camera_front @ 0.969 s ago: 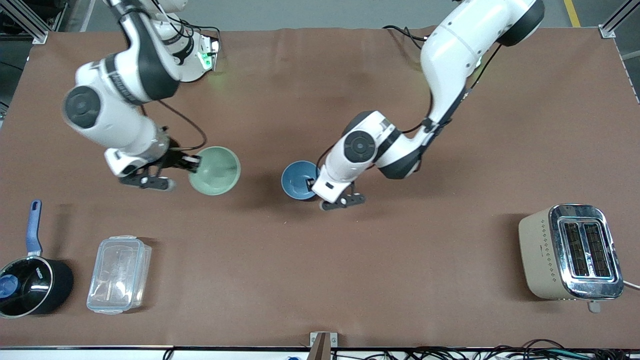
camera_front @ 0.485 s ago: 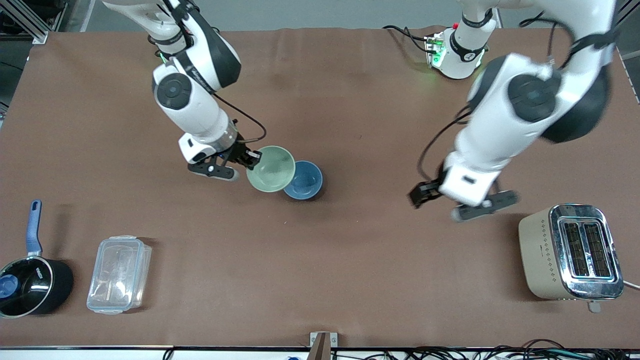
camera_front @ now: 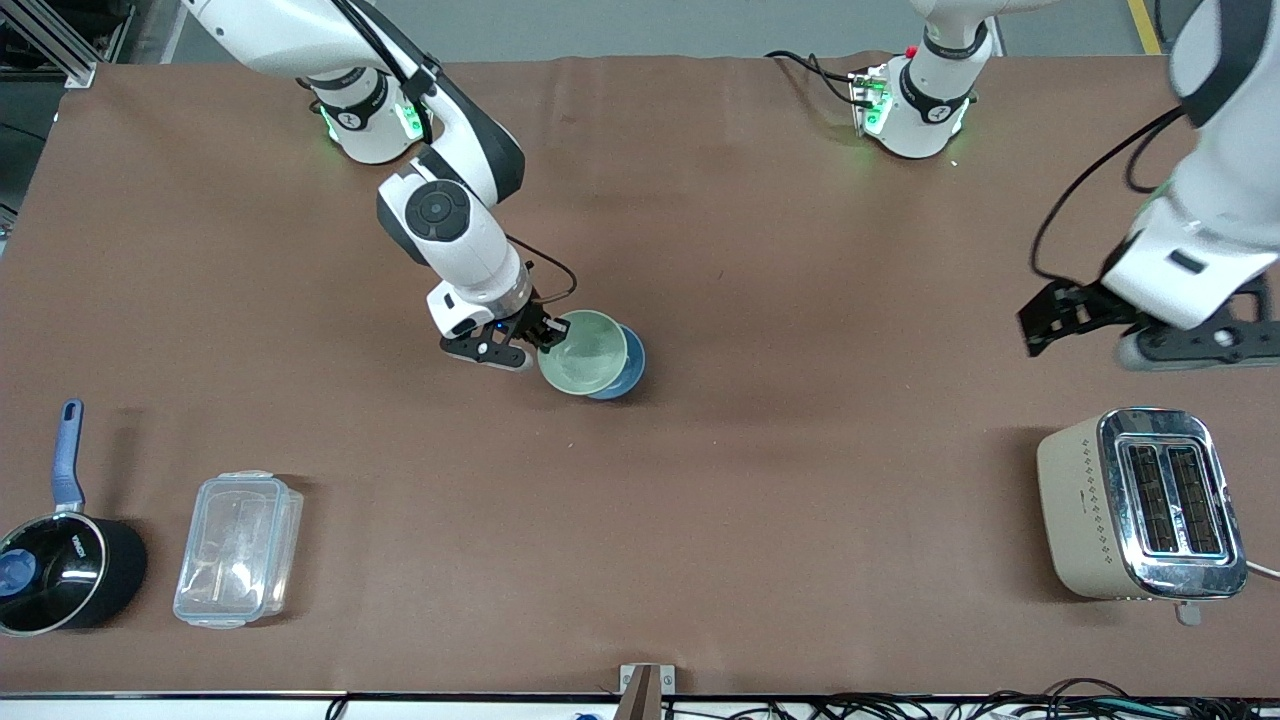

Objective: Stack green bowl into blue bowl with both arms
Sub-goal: 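Release the blue bowl and lift the left gripper away while the right gripper holds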

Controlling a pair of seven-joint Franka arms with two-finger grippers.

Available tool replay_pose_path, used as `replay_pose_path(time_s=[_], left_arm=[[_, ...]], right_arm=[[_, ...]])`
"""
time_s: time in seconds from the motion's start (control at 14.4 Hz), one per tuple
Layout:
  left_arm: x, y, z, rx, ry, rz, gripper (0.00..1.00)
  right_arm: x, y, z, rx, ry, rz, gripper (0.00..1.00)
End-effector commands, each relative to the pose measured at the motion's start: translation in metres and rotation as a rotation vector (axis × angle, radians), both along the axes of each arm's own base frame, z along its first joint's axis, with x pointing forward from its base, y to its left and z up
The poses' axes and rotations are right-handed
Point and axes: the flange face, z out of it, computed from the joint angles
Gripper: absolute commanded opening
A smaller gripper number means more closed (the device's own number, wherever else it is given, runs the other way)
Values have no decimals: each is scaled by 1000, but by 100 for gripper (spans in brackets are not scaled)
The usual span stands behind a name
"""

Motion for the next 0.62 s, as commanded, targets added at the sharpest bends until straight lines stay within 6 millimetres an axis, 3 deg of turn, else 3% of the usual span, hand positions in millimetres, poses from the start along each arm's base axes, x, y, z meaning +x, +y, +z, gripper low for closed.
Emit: replay_pose_path(time_s=[0.0, 0.28, 0.55], left_arm=[[-29, 13, 15, 15, 45, -18, 100], [-58, 50, 36, -34, 99, -6, 100], [-68, 58, 37, -37, 102, 6, 100]], right_arm=[[-14, 11, 2, -9, -17, -8, 1], [-31, 25, -4, -15, -3, 3, 2], [-30, 28, -16, 0, -4, 10, 2]])
